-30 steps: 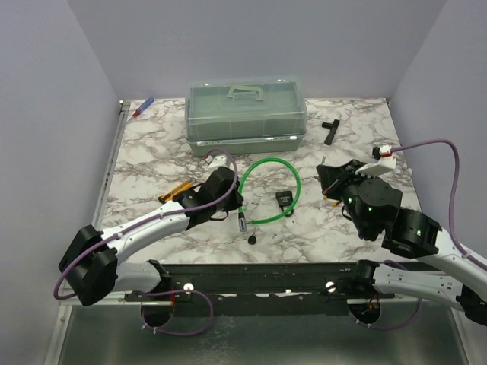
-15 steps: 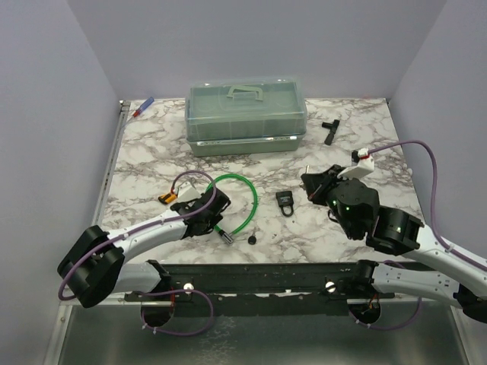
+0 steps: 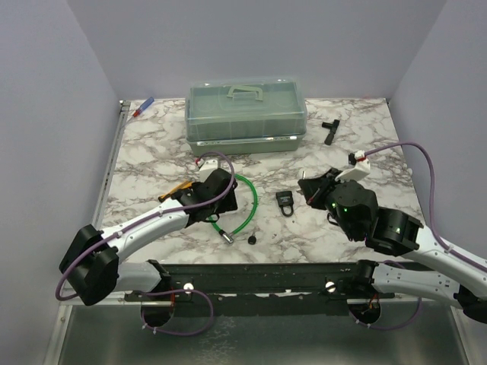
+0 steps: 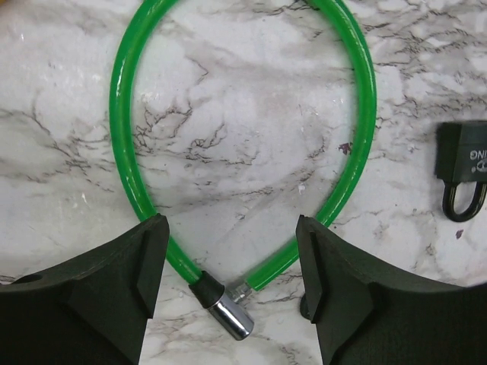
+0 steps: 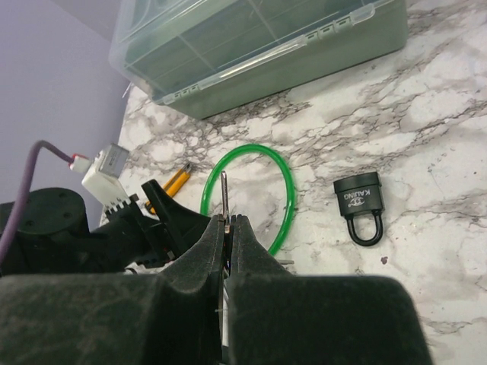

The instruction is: Unlock with the key

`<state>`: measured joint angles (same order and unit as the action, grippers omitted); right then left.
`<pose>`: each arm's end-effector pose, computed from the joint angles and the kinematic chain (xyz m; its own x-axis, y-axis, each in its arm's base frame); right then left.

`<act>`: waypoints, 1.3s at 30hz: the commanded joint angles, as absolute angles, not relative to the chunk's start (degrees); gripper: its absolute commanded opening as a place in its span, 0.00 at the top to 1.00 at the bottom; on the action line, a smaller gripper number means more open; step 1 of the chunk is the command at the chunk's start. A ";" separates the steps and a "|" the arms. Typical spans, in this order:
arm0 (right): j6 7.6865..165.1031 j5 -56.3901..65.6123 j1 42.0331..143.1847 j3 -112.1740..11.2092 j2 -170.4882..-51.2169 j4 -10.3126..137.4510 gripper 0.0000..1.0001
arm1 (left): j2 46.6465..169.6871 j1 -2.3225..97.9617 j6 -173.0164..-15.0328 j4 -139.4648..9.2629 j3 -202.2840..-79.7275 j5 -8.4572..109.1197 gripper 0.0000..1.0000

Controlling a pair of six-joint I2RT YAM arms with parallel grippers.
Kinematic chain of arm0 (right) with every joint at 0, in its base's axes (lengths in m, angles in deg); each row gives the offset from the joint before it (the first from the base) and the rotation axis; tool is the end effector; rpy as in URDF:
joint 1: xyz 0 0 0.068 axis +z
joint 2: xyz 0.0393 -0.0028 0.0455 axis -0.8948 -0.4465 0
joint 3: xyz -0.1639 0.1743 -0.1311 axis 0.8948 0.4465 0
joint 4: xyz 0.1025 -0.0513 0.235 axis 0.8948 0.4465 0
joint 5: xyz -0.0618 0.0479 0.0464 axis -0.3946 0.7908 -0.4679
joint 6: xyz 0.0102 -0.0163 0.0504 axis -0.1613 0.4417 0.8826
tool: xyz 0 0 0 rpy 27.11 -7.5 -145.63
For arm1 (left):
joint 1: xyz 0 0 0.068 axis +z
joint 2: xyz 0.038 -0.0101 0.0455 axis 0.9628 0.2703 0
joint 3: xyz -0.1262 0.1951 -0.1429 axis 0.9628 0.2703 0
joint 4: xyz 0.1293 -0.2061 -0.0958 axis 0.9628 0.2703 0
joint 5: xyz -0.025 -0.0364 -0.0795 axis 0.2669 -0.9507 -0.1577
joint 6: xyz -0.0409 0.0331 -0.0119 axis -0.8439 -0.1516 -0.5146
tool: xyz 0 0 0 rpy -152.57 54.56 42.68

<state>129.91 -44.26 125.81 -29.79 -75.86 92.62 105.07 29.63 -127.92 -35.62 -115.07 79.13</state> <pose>0.0970 0.1343 0.3650 -0.3977 0.4881 -0.7769 -0.1156 0.8134 0.5702 0.1865 -0.1671 0.2248 -0.7642 -0.1832 -0.6185 -0.0495 0.9727 -0.2269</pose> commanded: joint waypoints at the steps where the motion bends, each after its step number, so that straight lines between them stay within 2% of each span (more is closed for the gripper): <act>1: 135.99 -38.11 126.06 -35.54 -78.13 91.30 0.99 | 102.90 29.00 -115.85 -32.16 -118.93 81.94 0.27; 5: 145.86 -34.01 126.08 -46.12 -85.45 95.35 0.99 | 103.19 29.22 -113.33 -29.78 -119.28 86.16 0.23; 9: 158.03 -31.96 126.08 -55.57 -92.66 104.40 0.99 | 102.57 29.38 -107.25 -27.98 -120.02 81.86 0.25; 15: 164.26 -29.68 126.07 -58.79 -96.45 107.54 0.99 | 101.07 29.49 -92.55 -28.10 -123.23 86.33 0.26; 19: 164.60 -28.43 126.06 -60.25 -97.24 106.83 0.99 | 101.66 29.45 -79.88 -28.83 -120.60 88.75 0.28; 22: 164.48 -27.94 126.07 -59.44 -96.79 104.65 0.99 | 99.41 29.53 -69.69 -29.10 -115.73 80.82 0.32; 31: 164.68 -24.42 126.06 -57.23 -95.22 100.29 0.99 | 89.35 29.04 -46.88 -27.39 -109.52 62.57 0.33; 36: 165.13 -23.35 126.11 -56.19 -94.27 101.15 0.99 | 91.73 28.88 -39.66 -27.35 -108.10 59.78 0.36; 39: 163.63 -23.94 126.06 -51.29 -90.98 99.06 0.99 | 93.63 28.92 -36.58 -28.02 -106.63 58.75 0.37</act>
